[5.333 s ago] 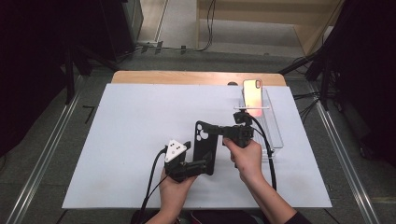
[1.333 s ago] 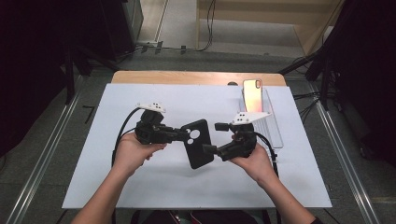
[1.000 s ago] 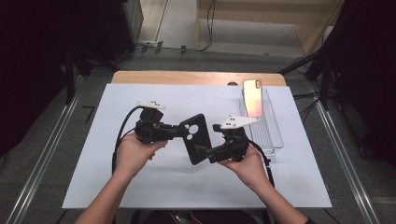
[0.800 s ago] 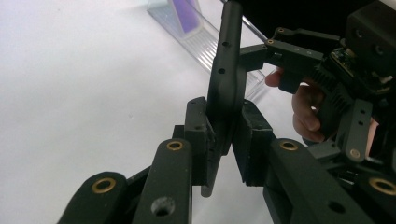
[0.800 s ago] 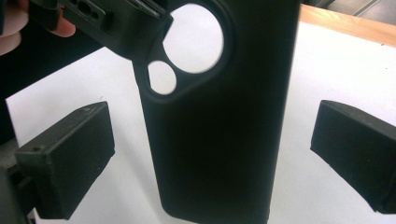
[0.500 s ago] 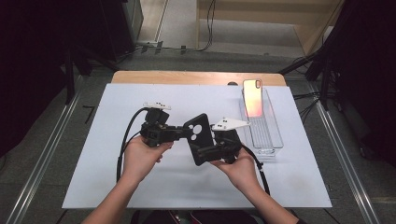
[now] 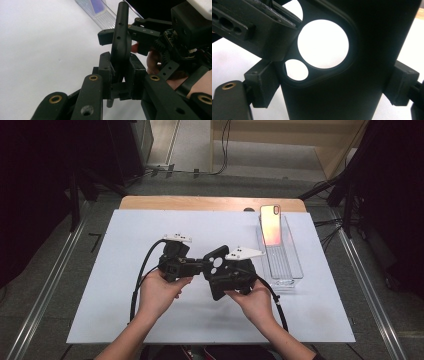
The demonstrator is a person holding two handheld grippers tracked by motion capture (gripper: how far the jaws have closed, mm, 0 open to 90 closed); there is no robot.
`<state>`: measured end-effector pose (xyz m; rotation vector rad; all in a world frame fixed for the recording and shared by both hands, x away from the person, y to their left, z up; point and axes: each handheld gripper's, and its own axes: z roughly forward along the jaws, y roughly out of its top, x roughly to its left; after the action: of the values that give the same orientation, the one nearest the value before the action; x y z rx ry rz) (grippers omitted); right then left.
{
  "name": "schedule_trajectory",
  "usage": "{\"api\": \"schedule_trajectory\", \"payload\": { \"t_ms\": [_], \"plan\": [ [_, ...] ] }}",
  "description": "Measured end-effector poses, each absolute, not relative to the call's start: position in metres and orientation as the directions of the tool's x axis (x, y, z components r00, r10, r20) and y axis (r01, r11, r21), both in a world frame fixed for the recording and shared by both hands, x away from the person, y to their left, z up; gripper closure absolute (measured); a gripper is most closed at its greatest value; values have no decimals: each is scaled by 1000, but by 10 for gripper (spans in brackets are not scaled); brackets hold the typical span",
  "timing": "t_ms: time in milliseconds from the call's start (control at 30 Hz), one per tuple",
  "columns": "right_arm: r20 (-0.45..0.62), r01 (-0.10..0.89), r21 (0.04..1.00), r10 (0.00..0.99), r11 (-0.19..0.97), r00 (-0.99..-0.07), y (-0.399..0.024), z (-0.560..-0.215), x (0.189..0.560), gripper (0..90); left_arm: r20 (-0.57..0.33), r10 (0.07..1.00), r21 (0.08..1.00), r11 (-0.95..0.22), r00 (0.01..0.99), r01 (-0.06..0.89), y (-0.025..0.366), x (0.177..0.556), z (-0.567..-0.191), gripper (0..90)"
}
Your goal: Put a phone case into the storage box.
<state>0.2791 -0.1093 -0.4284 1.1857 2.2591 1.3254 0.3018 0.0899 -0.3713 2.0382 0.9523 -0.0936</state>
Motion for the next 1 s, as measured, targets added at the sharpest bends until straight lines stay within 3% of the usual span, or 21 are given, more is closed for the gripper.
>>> {"api": "schedule_trajectory", "payload": {
  "t_ms": [133,200,333,500,667,1000],
  "plan": [
    [182,519,821,753,237,-633,-110,-427,279,131,-386,580,687,-338,717,643,91,301,-369,760],
    [196,524,821,750,228,-632,-111,-425,280,131,-387,570,701,-329,725,633,93,300,-365,662],
    [210,525,822,741,220,-638,-118,-424,282,131,-428,543,704,-302,723,643,101,301,-359,555],
    [228,519,827,713,218,-663,-130,-418,285,130,-413,513,721,-320,752,615,110,300,-357,416],
    [252,511,832,672,218,-697,-142,-411,288,130,-437,476,722,-320,763,613,122,302,-359,393],
    [273,493,825,570,277,-775,-164,-398,294,129,-345,391,754,-426,853,500,135,304,-373,329]
  ]
}}
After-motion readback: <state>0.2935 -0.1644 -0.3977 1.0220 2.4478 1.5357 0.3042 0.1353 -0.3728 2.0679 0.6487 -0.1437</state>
